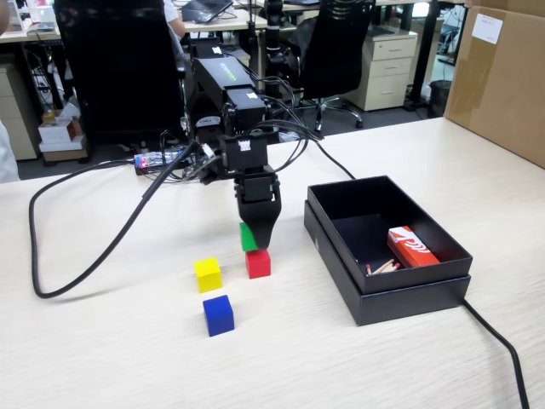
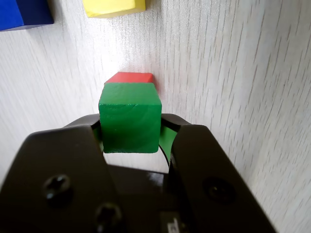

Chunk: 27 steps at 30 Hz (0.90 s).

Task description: Put the green cube on top of the red cube

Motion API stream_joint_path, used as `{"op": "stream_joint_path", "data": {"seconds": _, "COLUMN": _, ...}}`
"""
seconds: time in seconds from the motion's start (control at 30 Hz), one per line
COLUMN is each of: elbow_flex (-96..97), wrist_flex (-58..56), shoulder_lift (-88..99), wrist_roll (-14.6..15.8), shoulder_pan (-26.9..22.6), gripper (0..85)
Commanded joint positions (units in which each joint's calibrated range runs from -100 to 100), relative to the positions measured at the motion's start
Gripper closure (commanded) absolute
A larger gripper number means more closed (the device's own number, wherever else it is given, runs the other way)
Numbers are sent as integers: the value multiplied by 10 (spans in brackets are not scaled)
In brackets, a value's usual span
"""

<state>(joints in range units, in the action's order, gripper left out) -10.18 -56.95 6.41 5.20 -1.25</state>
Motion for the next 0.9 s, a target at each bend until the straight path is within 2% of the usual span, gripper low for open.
{"op": "stream_joint_path", "data": {"seconds": 0.0, "elbow_flex": -22, "wrist_flex": 6, "shoulder_lift": 10, "wrist_roll": 2, "shoulder_pan": 0, "gripper": 741}}
{"op": "stream_joint_path", "data": {"seconds": 0.13, "elbow_flex": -23, "wrist_flex": 6, "shoulder_lift": 10, "wrist_roll": 3, "shoulder_pan": -1, "gripper": 739}}
{"op": "stream_joint_path", "data": {"seconds": 0.23, "elbow_flex": -23, "wrist_flex": 6, "shoulder_lift": 10, "wrist_roll": 4, "shoulder_pan": -2, "gripper": 670}}
{"op": "stream_joint_path", "data": {"seconds": 0.37, "elbow_flex": -27, "wrist_flex": 6, "shoulder_lift": 10, "wrist_roll": 4, "shoulder_pan": -2, "gripper": 668}}
{"op": "stream_joint_path", "data": {"seconds": 0.47, "elbow_flex": -27, "wrist_flex": 6, "shoulder_lift": 10, "wrist_roll": 4, "shoulder_pan": -4, "gripper": 587}}
{"op": "stream_joint_path", "data": {"seconds": 0.63, "elbow_flex": -30, "wrist_flex": 6, "shoulder_lift": 11, "wrist_roll": 4, "shoulder_pan": -4, "gripper": 584}}
{"op": "stream_joint_path", "data": {"seconds": 0.77, "elbow_flex": -26, "wrist_flex": 6, "shoulder_lift": 19, "wrist_roll": 3, "shoulder_pan": -4, "gripper": 470}}
{"op": "stream_joint_path", "data": {"seconds": 0.87, "elbow_flex": -22, "wrist_flex": 6, "shoulder_lift": 41, "wrist_roll": 3, "shoulder_pan": -3, "gripper": 451}}
